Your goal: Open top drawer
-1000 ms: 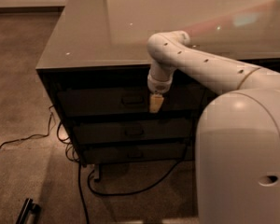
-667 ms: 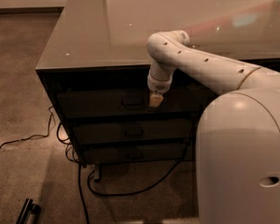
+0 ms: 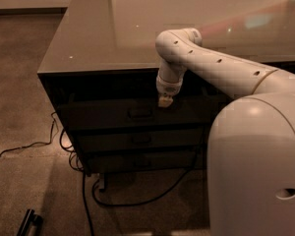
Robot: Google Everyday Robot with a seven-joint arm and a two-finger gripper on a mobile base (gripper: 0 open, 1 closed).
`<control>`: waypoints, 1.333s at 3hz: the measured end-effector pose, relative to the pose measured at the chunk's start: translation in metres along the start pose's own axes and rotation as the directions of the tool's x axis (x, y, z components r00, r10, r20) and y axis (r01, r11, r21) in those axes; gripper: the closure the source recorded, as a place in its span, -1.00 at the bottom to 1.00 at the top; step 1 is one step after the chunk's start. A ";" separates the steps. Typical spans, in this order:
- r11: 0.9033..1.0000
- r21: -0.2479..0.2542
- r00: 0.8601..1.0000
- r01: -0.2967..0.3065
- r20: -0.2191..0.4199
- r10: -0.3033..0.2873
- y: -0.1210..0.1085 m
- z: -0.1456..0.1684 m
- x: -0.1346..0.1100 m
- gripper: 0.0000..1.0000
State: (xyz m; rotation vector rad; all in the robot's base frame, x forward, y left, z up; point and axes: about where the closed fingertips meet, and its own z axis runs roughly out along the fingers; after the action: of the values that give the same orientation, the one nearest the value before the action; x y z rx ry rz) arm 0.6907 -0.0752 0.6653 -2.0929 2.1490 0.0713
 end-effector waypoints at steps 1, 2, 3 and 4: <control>1.000 0.000 1.000 0.000 0.000 0.000 0.000 0.000 0.000 0.64; 1.000 0.000 1.000 0.000 0.000 0.000 0.000 0.000 0.000 0.17; 1.000 0.000 1.000 0.000 0.000 0.000 0.000 0.000 0.000 -0.30; 1.000 0.000 1.000 0.000 0.000 0.000 0.000 0.000 0.000 -0.76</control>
Offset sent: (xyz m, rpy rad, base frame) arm 0.0000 0.0000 0.0001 0.0000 0.0000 0.0000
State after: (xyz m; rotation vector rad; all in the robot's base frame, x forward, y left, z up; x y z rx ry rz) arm 0.6907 -0.0752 0.6653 -2.0930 2.1489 0.0715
